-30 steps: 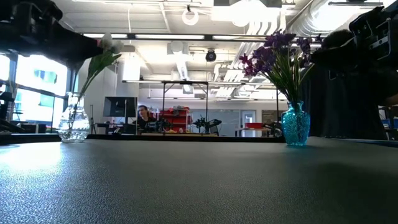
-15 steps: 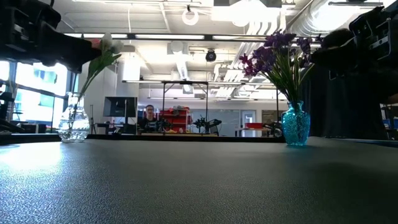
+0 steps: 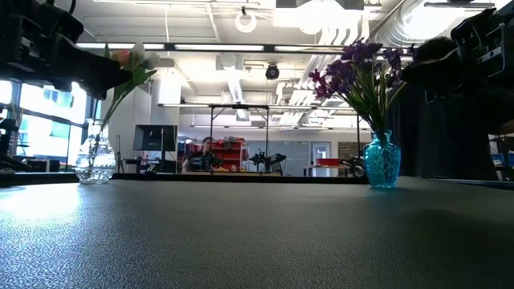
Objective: Sort flowers into vase by color
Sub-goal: Return to Home Position
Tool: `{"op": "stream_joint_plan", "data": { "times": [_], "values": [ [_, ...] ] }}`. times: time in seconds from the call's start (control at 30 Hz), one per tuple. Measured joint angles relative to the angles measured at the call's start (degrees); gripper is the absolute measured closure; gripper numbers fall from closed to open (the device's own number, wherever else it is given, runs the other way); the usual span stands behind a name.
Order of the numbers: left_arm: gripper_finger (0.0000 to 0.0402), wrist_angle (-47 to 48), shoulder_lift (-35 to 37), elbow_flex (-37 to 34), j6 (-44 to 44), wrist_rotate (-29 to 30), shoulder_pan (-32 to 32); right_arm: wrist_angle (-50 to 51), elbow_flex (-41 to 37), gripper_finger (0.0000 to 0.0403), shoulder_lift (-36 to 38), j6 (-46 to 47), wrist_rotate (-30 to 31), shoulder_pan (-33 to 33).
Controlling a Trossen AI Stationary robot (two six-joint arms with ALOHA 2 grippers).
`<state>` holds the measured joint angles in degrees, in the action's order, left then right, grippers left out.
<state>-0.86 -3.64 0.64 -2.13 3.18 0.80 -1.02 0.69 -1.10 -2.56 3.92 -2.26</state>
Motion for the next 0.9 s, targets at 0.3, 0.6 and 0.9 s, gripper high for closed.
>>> {"op": "stream_joint_plan", "data": {
  "times": [0.3, 0.6, 0.9],
  "values": [
    [0.0229, 0.0, 0.0, 0.0, 0.0, 0.0, 0.0, 0.0, 0.0, 0.0402, 0.0, 0.0, 0.0, 0.0],
    [0.0229, 0.0, 0.0, 0.0, 0.0, 0.0, 0.0, 0.0, 0.0, 0.0402, 0.0, 0.0, 0.0, 0.0],
    [0.0229, -0.1, 0.0, 0.0, 0.0, 0.0, 0.0, -4.1, -0.1, 0.0402, 0.2, 2.6, -21.0, 0.1]
  ]
}}
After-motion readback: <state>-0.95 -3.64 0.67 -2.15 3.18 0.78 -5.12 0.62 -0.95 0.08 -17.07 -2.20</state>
